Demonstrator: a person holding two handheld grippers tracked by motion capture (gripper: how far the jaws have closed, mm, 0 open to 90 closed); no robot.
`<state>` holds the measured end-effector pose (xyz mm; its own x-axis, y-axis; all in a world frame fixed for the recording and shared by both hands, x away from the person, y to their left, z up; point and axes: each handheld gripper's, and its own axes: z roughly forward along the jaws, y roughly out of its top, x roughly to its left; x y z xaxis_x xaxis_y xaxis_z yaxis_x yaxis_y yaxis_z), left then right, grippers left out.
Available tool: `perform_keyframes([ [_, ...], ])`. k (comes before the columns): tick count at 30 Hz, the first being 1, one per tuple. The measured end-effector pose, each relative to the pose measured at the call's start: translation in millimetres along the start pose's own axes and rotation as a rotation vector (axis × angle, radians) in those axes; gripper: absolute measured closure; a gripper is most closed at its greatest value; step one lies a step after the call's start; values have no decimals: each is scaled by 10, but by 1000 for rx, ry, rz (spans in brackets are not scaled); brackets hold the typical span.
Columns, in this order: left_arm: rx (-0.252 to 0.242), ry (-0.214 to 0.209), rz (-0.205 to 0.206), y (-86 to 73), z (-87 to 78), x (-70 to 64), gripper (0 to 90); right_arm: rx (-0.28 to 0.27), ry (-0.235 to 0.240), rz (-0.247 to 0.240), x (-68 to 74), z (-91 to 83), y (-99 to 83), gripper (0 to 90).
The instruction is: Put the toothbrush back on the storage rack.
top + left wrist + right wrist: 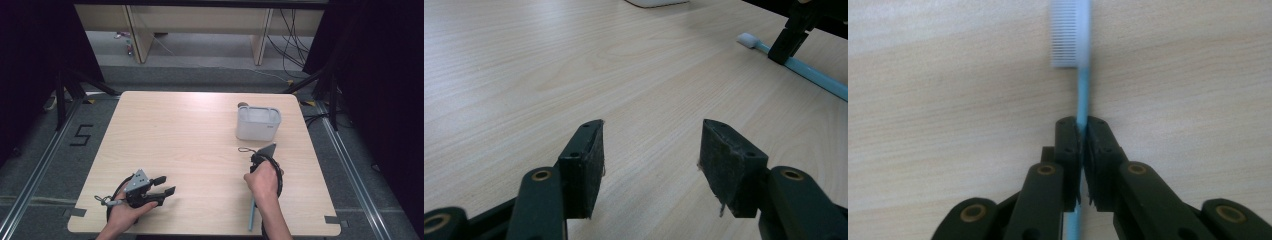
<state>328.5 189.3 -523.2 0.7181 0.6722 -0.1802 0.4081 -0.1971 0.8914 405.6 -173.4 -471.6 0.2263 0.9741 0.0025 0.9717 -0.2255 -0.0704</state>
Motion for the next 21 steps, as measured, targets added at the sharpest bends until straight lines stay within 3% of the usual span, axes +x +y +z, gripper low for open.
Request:
perform_keyframes([
  [1,0,1,1,0,-1,0,427,-3,-13,-9,10,-4,-1,857],
  [6,7,9,3,2,-7,-6,428,-14,35,-132,-49,22,-6,860],
  [7,8,10,3,3,-7,-7,428,0,8,-136,-39,0,-4,860],
  [8,7,10,4,2,-7,-7,427,-13,20,-104,-9,-9,-3,860],
  [10,5,10,0,2,-4,-9,427,-37,23,-86,16,-33,-9,861],
  [11,5,10,0,2,-3,-10,428,-38,25,-108,9,-62,-5,860],
  [14,8,10,7,3,-4,-9,428,-49,18,-103,27,-112,-16,861],
  [15,8,11,8,3,-5,-9,427,-51,21,-141,12,-136,-12,861],
  [21,7,11,10,2,-6,-12,428,-77,20,-170,4,-176,-22,861],
])
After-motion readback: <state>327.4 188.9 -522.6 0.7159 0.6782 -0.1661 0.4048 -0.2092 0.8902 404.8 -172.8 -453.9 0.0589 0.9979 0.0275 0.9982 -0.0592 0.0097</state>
